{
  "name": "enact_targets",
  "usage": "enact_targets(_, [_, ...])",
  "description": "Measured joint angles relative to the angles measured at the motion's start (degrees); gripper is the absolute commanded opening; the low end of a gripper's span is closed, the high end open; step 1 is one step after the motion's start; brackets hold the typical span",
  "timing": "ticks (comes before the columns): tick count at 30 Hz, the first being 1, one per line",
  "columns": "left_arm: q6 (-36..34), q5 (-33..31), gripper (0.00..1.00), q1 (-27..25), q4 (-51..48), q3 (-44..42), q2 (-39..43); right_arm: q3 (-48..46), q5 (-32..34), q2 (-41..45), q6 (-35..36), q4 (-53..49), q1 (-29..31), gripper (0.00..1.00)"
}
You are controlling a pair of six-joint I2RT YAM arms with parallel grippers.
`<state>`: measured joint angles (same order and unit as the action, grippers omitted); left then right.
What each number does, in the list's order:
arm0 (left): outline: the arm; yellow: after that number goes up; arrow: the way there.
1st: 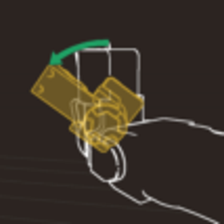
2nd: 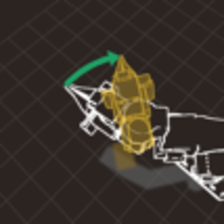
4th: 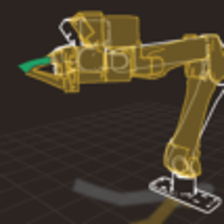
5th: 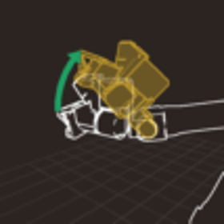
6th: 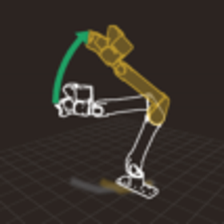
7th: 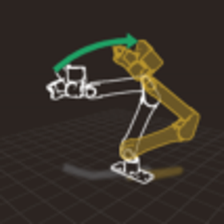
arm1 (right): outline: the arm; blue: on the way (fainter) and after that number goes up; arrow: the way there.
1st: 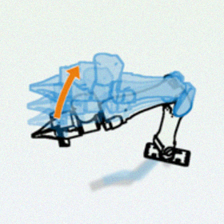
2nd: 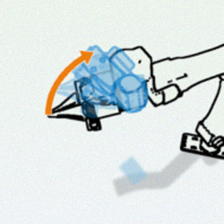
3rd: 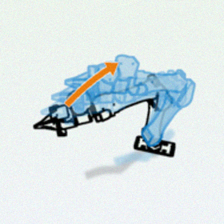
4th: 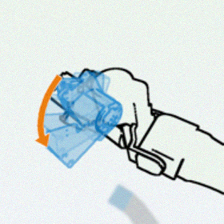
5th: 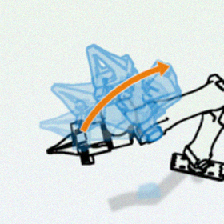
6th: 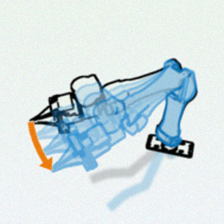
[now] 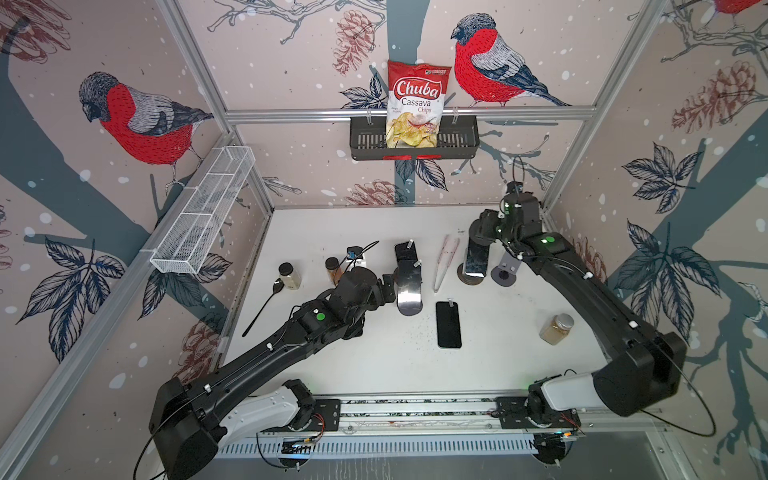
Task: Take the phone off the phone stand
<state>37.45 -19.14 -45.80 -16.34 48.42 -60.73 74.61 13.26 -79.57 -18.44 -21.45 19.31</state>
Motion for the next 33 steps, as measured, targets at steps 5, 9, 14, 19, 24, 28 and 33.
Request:
enact_targets(5, [-1.53, 1.03, 0.96, 0.00, 1.27, 0.59, -1.75, -4.70, -0.63, 2.71, -1.31, -0.04, -4.79, 0.51])
enact_targets(9, [-3.04, 2.58, 0.96, 0.07, 2.64, 1.22, -3.76, -7.52, -0.66, 4.07, -2.64, -0.17, -7.41, 0.51])
enact_targets(14, [-4.48, 4.28, 0.96, 0.11, 4.96, 2.29, -6.86, -10.40, -0.61, 5.64, -2.93, -1.07, -9.70, 0.52])
enact_targets(19, [-5.33, 6.78, 0.96, 0.33, 6.82, 3.48, -10.23, -13.42, -1.07, 6.84, -4.15, -2.38, -9.92, 0.52])
enact_targets(24, [-5.95, 8.52, 0.96, 0.70, 7.63, 4.79, -13.07, -17.53, -1.55, 7.21, -6.23, -3.26, -8.74, 0.53])
enact_targets(28, [-6.14, 8.83, 0.96, 0.70, 8.46, 5.90, -14.64, -20.83, -2.49, 8.17, -8.13, -3.98, -6.75, 0.53])
enact_targets(33, [-6.21, 9.07, 0.96, 0.79, 9.11, 6.36, -15.67, -23.45, -2.95, 8.22, -10.14, -3.56, -5.09, 0.54])
